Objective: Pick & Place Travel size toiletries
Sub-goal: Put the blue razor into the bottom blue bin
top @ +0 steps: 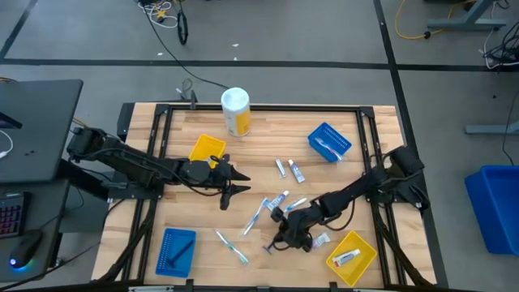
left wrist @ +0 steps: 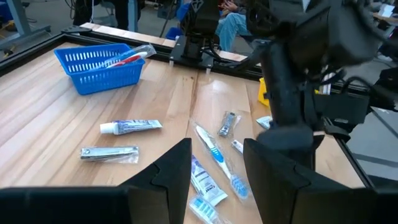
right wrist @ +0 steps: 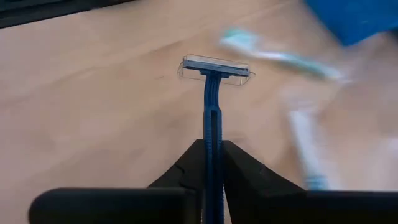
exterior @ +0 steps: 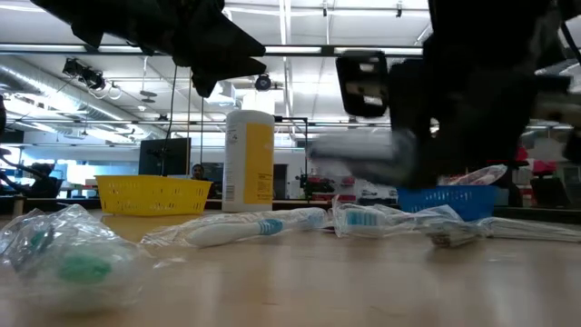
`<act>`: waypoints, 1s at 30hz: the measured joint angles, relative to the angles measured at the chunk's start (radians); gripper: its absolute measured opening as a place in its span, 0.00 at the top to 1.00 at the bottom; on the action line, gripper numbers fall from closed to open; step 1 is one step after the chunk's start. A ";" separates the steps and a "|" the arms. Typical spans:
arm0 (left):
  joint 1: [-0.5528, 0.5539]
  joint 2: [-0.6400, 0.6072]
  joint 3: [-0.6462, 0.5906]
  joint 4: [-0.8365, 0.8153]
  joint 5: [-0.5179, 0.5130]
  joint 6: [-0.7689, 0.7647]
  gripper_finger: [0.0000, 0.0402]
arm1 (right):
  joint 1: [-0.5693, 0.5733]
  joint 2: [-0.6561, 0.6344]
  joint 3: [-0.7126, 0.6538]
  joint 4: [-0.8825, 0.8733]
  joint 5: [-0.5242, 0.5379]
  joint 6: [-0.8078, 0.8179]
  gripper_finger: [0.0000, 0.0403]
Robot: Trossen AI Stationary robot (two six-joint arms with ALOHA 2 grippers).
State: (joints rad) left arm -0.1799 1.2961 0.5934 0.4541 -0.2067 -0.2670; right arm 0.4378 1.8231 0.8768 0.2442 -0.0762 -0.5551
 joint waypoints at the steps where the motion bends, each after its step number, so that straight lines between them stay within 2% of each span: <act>1: 0.000 0.000 0.000 0.000 0.000 -0.001 0.61 | -0.002 -0.014 0.000 -0.003 0.026 -0.008 0.89; 6: 0.000 0.000 0.000 0.000 0.020 0.024 0.61 | -0.002 -0.118 0.000 -0.082 0.217 -0.054 0.89; 13: 0.000 0.000 0.000 0.001 0.011 0.099 0.61 | -0.003 -0.348 0.001 -0.297 0.554 -0.103 0.89; 18: 0.000 0.000 0.000 0.010 0.003 0.145 0.61 | -0.020 -0.524 0.001 -0.379 0.689 -0.108 0.89; 21: 0.000 0.000 0.000 0.010 -0.018 0.158 0.61 | -0.046 -0.629 -0.014 -0.362 0.695 -0.078 0.89; 25: 0.000 0.000 0.000 0.016 -0.026 0.176 0.61 | -0.118 -0.735 -0.096 -0.235 0.524 0.058 0.89; 27: 0.000 0.000 0.000 0.030 -0.040 0.200 0.61 | -0.157 -0.750 -0.164 -0.111 0.449 0.125 0.89; 30: 0.000 0.000 0.000 0.092 -0.063 0.241 0.61 | -0.197 -0.735 -0.280 0.147 0.402 0.197 0.89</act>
State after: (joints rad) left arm -0.1802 1.2961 0.5930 0.5460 -0.2695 -0.0260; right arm 0.2411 1.0881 0.5964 0.3908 0.3262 -0.3584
